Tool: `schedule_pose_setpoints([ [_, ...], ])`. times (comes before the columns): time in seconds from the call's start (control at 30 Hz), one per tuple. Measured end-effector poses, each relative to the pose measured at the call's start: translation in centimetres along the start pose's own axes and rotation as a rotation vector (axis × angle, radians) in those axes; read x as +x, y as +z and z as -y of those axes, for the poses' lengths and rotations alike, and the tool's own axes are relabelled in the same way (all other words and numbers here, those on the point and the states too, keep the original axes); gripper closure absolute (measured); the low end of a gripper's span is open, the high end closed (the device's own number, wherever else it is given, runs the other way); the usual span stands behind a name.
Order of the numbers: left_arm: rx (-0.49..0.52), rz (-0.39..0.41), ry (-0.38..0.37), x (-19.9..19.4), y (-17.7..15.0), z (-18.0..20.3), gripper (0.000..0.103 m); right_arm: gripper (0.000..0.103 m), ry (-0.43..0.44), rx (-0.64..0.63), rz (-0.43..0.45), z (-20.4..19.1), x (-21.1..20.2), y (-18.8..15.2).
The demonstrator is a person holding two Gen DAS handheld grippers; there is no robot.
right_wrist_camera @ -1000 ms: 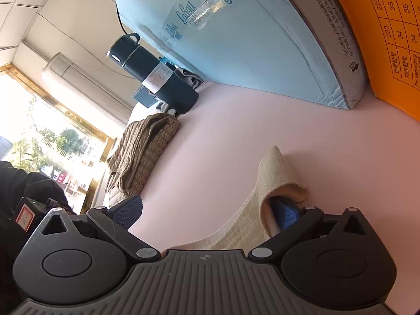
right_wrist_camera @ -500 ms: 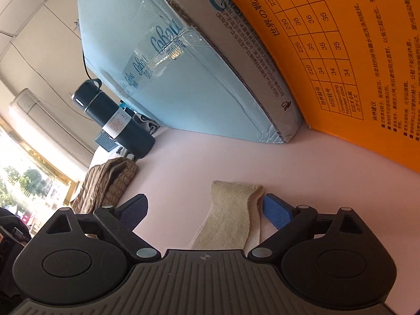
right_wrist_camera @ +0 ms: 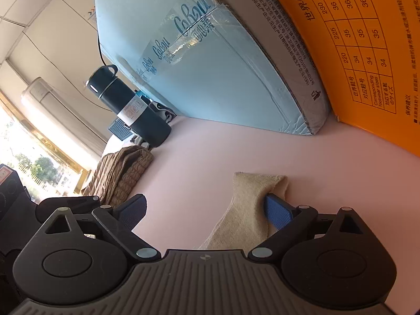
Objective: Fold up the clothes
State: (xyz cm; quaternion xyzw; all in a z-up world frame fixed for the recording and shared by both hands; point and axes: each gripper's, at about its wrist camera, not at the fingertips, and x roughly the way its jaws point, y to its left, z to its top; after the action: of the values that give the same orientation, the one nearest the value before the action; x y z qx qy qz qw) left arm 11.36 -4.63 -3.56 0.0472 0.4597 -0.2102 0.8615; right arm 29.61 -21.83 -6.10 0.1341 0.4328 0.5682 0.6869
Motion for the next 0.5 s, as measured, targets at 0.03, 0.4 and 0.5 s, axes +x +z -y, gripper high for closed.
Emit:
schedule_pose_setpoints([
  [0.03,-0.012,0.001,0.005,0.3,0.1,0.0,0.004,0.007,0.01,0.013,0.011,0.2,0.3,0.1],
  [0.4,-0.051,0.007,0.038,1.5,0.6,-0.2,0.004,0.005,0.006,-0.014,0.195,-0.5,-1.3,1.0],
  [0.5,-0.07,0.021,0.056,1.6,1.1,-0.8,0.003,0.005,-0.032,-0.025,0.257,-0.1,-2.5,1.6],
])
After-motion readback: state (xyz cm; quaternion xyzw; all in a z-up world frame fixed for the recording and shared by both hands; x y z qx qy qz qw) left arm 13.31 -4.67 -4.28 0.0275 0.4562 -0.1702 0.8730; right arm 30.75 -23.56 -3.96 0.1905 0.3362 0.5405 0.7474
